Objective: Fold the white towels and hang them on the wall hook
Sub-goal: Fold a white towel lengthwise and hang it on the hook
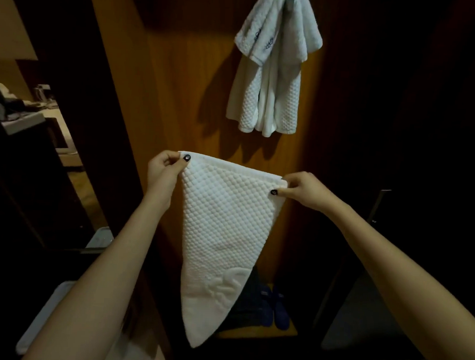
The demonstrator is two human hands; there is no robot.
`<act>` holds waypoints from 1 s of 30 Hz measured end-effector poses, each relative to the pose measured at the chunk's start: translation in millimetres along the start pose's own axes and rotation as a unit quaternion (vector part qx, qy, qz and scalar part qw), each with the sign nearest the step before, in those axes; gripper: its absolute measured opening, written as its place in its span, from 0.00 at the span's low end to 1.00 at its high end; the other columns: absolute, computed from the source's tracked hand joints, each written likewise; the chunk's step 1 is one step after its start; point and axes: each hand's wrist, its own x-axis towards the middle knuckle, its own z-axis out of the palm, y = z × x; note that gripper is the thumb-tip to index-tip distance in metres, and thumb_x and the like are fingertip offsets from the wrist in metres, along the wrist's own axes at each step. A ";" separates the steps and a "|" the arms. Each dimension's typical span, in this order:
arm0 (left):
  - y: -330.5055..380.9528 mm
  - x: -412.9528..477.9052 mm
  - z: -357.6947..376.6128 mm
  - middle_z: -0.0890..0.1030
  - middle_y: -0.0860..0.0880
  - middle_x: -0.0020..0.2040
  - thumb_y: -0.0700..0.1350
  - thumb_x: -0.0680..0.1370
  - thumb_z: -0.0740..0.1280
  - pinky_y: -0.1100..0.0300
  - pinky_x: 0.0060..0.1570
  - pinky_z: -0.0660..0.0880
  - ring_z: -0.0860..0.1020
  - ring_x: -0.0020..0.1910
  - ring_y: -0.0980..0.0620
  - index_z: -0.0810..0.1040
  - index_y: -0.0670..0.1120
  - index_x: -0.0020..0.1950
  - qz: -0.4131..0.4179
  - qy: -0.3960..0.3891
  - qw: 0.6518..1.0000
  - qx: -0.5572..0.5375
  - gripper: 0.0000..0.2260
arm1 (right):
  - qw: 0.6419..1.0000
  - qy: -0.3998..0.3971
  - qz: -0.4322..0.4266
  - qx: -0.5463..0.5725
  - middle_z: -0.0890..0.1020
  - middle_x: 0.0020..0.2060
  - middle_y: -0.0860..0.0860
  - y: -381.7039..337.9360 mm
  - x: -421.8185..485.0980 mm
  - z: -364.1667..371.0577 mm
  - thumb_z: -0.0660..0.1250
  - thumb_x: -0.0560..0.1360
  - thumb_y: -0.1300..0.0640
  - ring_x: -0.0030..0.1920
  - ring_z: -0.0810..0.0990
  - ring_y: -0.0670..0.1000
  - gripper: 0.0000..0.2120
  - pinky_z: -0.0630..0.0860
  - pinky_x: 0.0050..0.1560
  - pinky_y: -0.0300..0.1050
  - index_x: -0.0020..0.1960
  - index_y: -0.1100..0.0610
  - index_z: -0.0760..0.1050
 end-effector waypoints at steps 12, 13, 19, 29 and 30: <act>11.1 10.4 10.3 0.77 0.55 0.37 0.36 0.74 0.70 0.72 0.40 0.71 0.75 0.39 0.60 0.76 0.43 0.40 0.157 -0.004 0.963 0.221 0.05 | 0.986 0.118 -0.091 -0.074 0.78 0.35 0.51 -36.9 -4.4 -52.3 0.70 0.75 0.53 0.34 0.74 0.46 0.10 0.69 0.35 0.44 0.40 0.58 0.76; 8.9 8.5 12.7 0.77 0.55 0.37 0.36 0.74 0.70 0.71 0.40 0.71 0.76 0.39 0.59 0.76 0.43 0.40 0.167 0.002 0.960 0.224 0.05 | 0.982 0.135 -0.099 -0.081 0.79 0.35 0.52 -37.5 -5.6 -53.1 0.70 0.75 0.54 0.34 0.75 0.48 0.10 0.70 0.35 0.46 0.42 0.61 0.77; 1.5 -3.2 33.5 0.77 0.55 0.38 0.33 0.74 0.68 0.73 0.38 0.71 0.76 0.38 0.59 0.76 0.44 0.43 0.152 0.002 0.973 0.173 0.06 | 0.969 0.224 -0.087 -0.061 0.73 0.29 0.43 -30.6 -15.3 -49.6 0.71 0.74 0.60 0.29 0.72 0.41 0.11 0.64 0.30 0.33 0.38 0.61 0.72; -6.9 -9.0 52.8 0.82 0.49 0.41 0.39 0.74 0.70 0.65 0.38 0.73 0.78 0.41 0.52 0.82 0.44 0.46 0.117 -0.044 0.951 0.283 0.03 | 0.977 0.143 0.039 -0.153 0.77 0.36 0.51 -2.8 -24.8 -50.9 0.67 0.77 0.55 0.39 0.78 0.54 0.06 0.69 0.35 0.45 0.43 0.57 0.74; -8.9 -11.7 55.5 0.82 0.49 0.40 0.38 0.74 0.69 0.64 0.37 0.72 0.78 0.40 0.53 0.82 0.44 0.46 0.121 -0.048 0.944 0.302 0.03 | 0.977 0.138 0.048 -0.155 0.77 0.36 0.50 -1.0 -25.9 -45.6 0.66 0.77 0.56 0.39 0.78 0.55 0.06 0.69 0.34 0.46 0.43 0.56 0.72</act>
